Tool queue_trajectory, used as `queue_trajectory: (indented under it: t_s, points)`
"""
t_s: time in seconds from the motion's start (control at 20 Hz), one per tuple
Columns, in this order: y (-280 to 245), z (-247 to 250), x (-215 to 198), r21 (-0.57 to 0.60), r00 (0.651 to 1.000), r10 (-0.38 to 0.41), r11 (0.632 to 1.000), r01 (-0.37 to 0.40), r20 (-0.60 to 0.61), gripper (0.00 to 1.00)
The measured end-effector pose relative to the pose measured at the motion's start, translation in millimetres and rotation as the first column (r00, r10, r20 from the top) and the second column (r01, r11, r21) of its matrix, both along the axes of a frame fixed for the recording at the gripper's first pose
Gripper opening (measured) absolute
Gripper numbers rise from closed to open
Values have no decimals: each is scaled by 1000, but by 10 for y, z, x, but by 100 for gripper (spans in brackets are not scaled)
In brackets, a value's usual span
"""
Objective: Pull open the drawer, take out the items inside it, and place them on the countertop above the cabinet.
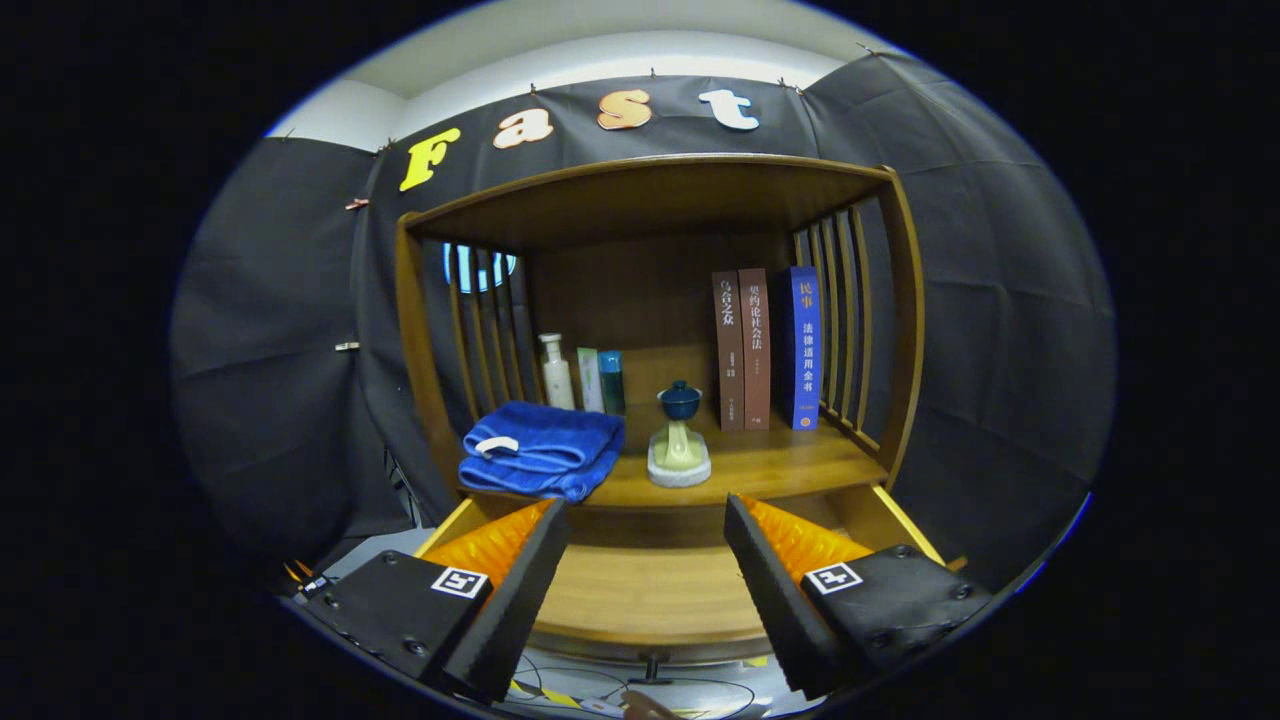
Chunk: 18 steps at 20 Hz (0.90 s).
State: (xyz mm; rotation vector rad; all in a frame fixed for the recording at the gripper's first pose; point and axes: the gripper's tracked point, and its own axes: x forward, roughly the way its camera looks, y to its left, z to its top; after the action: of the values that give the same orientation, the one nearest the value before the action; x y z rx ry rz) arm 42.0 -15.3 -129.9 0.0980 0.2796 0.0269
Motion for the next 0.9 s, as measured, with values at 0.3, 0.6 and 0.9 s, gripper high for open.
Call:
queue_trajectory:
  t_s: [0.3, 0.6, 0.9]
  points:
    - [-12, -516, -520, 2, 997, -50, 999, 50, 65, 99]
    - [-7, -1194, -539, 15, 996, -90, 996, 90, 4, 99]
    - [23, -1454, -502, -4, 995, -100, 995, 100, -19, 99]
